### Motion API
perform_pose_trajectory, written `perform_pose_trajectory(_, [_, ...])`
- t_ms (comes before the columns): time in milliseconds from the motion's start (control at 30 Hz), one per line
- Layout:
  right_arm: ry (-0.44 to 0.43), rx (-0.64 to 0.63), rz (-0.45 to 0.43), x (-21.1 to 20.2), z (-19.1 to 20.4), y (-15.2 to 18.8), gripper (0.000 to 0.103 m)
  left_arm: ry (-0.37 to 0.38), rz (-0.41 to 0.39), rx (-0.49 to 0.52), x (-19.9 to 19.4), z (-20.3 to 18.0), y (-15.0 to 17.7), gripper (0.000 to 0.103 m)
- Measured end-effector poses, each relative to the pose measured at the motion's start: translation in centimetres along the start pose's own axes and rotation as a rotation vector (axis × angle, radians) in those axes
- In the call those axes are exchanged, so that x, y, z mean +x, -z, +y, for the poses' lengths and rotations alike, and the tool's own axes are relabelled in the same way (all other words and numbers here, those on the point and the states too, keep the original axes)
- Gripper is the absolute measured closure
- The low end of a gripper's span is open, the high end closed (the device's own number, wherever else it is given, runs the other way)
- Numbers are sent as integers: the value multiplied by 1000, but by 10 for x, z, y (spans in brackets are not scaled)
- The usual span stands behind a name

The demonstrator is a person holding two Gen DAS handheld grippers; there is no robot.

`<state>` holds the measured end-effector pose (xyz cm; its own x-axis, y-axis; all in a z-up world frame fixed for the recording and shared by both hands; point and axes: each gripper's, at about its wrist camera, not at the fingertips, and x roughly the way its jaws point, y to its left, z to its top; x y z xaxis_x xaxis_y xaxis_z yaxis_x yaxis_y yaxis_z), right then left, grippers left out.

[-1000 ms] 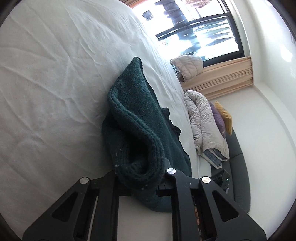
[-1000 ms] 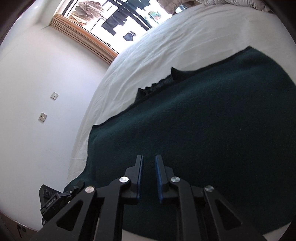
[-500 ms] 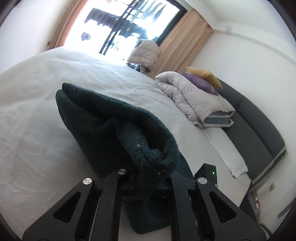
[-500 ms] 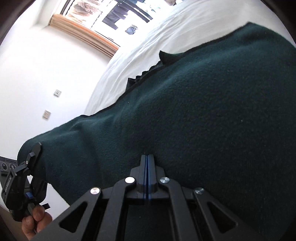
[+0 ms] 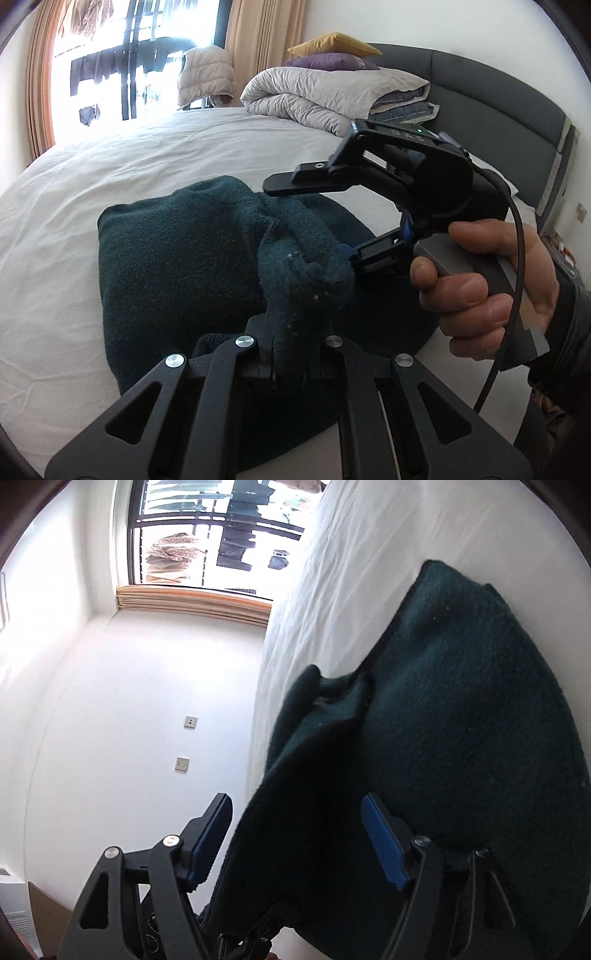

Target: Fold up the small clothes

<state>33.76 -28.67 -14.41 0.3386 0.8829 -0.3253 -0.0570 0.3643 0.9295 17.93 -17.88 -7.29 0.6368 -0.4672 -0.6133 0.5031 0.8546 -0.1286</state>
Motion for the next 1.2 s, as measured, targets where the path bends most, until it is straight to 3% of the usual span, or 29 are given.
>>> perform_pose_trajectory(167, [75,-59,24,13,24,-7,29,-56,17,98,8,-11,5,96])
perform_pose_trajectory(300, [221,-140,57,21,46,-16,29,-96,33,180,10,-25,12,96])
perform_pose_trajectory(433, [281,-205,102,35,58,-25,31,-107,36,239,12,-37,17,96])
perform_pose_trajectory(500, [306,-222,121,43,59,-30,38,-110,41,262,11,-41,23,96])
perform_pose_trajectory(633, [367,-278,108,40,51,-26,76,-104,55,268,11,-42,27,96])
perform_pose_trajectory(667, [377,-294,97,39,51,-24,80,-102,57,267,6,-44,29,96])
perform_pose_trajectory(767, [408,-334,60,31,53,-26,87,-105,60,268,9,-48,28,96])
perform_pose_trajectory(1000, [498,-455,13,10,63,-35,89,-80,69,300,27,-57,8,96])
perform_pose_trajectory(1200, [520,-473,-9,-12,52,-46,90,-44,75,342,39,-61,-4,96])
